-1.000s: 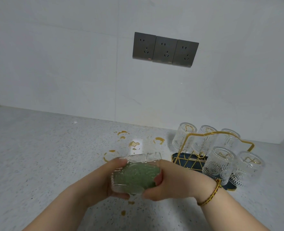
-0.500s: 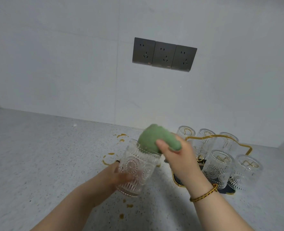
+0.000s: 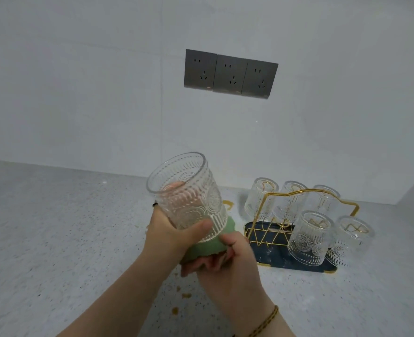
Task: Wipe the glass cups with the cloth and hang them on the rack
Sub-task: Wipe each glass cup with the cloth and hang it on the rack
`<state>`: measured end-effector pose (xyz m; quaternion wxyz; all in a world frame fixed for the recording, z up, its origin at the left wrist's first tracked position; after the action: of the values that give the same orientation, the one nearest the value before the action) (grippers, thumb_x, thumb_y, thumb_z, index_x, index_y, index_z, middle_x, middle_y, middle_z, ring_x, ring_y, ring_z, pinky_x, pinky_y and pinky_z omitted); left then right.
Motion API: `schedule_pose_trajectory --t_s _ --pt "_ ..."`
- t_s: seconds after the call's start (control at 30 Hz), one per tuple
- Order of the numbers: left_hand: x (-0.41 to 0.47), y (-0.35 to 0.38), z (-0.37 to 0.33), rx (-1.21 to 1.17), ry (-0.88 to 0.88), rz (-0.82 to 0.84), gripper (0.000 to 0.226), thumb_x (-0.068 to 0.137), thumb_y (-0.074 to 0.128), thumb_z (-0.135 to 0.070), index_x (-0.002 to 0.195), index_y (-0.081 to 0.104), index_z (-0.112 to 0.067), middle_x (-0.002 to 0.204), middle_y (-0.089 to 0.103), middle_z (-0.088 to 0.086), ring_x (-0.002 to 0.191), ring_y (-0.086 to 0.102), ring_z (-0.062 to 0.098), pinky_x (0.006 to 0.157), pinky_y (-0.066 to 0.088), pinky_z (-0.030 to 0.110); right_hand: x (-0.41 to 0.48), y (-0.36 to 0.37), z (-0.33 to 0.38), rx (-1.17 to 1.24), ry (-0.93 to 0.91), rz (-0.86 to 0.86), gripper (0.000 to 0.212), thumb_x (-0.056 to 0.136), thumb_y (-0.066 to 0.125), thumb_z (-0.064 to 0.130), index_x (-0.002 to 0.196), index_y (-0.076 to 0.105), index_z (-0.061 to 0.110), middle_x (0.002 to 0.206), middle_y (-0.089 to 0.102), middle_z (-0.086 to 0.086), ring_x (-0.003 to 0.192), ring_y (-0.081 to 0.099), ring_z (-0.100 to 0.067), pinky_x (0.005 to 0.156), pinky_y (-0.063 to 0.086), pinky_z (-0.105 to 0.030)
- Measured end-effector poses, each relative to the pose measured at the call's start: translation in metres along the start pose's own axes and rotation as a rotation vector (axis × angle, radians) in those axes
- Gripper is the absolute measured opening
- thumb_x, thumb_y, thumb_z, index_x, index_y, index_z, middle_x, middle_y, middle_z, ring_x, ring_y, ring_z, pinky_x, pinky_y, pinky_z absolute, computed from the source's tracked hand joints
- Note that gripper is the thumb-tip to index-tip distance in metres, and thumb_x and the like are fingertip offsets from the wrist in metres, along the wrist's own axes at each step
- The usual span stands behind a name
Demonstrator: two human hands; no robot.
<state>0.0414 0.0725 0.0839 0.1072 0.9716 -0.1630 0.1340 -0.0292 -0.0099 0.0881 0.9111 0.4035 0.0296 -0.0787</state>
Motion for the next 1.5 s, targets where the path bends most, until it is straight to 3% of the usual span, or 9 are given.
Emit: schedule_pose_trajectory --t_s 0.17,0.33,0.6,0.8,0.9,1.0,1.2,1.3,1.5 --pt "0.004 -0.009 0.010 0.109 0.008 -0.062 0.105 0.031 0.077 -0.038 0.126 0.046 -0.004 0.111 0.063 0.008 0.105 0.062 0.018 0.071 0.052 0.008 -0.011 -0.004 0.009 0.031 -0.043 -0.072 0.058 0.079 0.028 0.012 0.027 0.054 0.008 0.026 0.043 -0.004 0.029 0.045 -0.024 0.048 0.040 -0.029" --pt "-0.015 0.009 -0.002 0.251 0.142 -0.007 0.067 0.036 0.073 -0.036 0.097 0.047 -0.033 0.094 0.057 -0.019 0.088 0.055 -0.024 0.070 0.042 -0.004 0.003 -0.007 0.022 0.032 -0.032 -0.040 0.038 0.064 0.048 0.031 0.072 0.074 0.004 0.067 0.062 -0.017 0.053 0.059 -0.026 0.055 0.040 -0.034" --pt "0.008 -0.008 0.012 0.185 -0.047 -0.087 0.089 0.041 0.085 -0.026 0.121 0.049 -0.010 0.109 0.063 0.003 0.104 0.061 0.020 0.074 0.049 0.020 -0.009 -0.002 -0.002 0.041 0.116 -0.006 0.038 0.063 0.062 0.033 0.087 0.072 0.006 0.072 0.065 -0.014 0.062 0.055 -0.028 0.054 0.042 -0.033" --pt "-0.018 0.002 0.000 0.223 0.085 -0.029 0.072 0.033 0.073 -0.034 0.100 0.050 -0.025 0.093 0.063 -0.022 0.095 0.060 -0.010 0.068 0.043 -0.002 0.006 -0.014 0.021 0.085 0.111 -0.138 0.057 0.068 0.048 0.031 0.119 0.053 0.005 0.091 0.062 -0.019 0.063 0.058 -0.030 0.045 0.044 -0.029" --pt "-0.022 0.010 0.002 0.275 0.133 0.019 0.077 0.038 0.071 -0.040 0.107 0.049 -0.014 0.097 0.064 -0.017 0.095 0.053 -0.022 0.075 0.039 -0.005 0.009 -0.014 0.017 0.122 0.118 -0.121 0.048 0.079 0.043 0.030 0.117 0.056 0.004 0.104 0.063 -0.020 0.082 0.060 -0.032 0.067 0.047 -0.038" --pt "-0.011 0.004 0.004 0.256 0.088 0.002 0.092 0.030 0.076 -0.038 0.114 0.042 -0.020 0.100 0.057 -0.015 0.090 0.060 -0.009 0.071 0.044 -0.002 0.000 -0.011 0.007 0.080 0.149 -0.023 0.043 0.071 0.043 0.030 0.093 0.070 0.003 0.091 0.067 -0.018 0.074 0.061 -0.029 0.057 0.047 -0.034" --pt "-0.008 -0.008 0.001 0.251 0.009 -0.043 0.070 0.058 0.080 0.009 0.102 0.041 -0.028 0.094 0.053 -0.015 0.072 0.055 -0.025 0.054 0.042 -0.002 -0.001 -0.028 0.011 -0.004 0.160 -0.230 0.042 0.075 0.052 0.024 0.110 0.054 0.000 0.085 0.059 -0.022 0.070 0.057 -0.029 0.062 0.045 -0.035" --pt "-0.012 -0.012 0.008 0.278 -0.015 0.020 0.069 0.051 0.083 -0.007 0.098 0.042 -0.037 0.097 0.054 -0.016 0.083 0.060 -0.005 0.051 0.045 0.003 0.007 -0.032 0.035 -0.118 -0.017 -0.355 0.021 0.080 0.051 0.025 0.096 0.047 0.013 0.048 0.029 -0.009 0.030 0.035 -0.015 0.039 0.034 -0.021" --pt "-0.018 -0.009 0.020 0.413 -0.061 0.191 0.079 0.036 0.077 -0.042 0.105 0.039 -0.044 0.102 0.056 -0.022 0.093 0.058 -0.009 0.070 0.048 0.008 0.017 0.014 0.077 -0.689 -0.167 -0.245 0.032 0.092 0.035 0.044 0.071 0.035 0.019 0.040 0.031 0.006 0.035 0.030 -0.006 0.043 0.025 -0.020"
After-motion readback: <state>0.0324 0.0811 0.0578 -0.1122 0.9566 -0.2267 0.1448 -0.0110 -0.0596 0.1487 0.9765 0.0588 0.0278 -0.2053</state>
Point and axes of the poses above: each hand's wrist, its own x-axis towards the middle knuckle, its own y-axis out of the palm, z = x × y, the point moved 1 cm from there along x, towards the middle knuckle
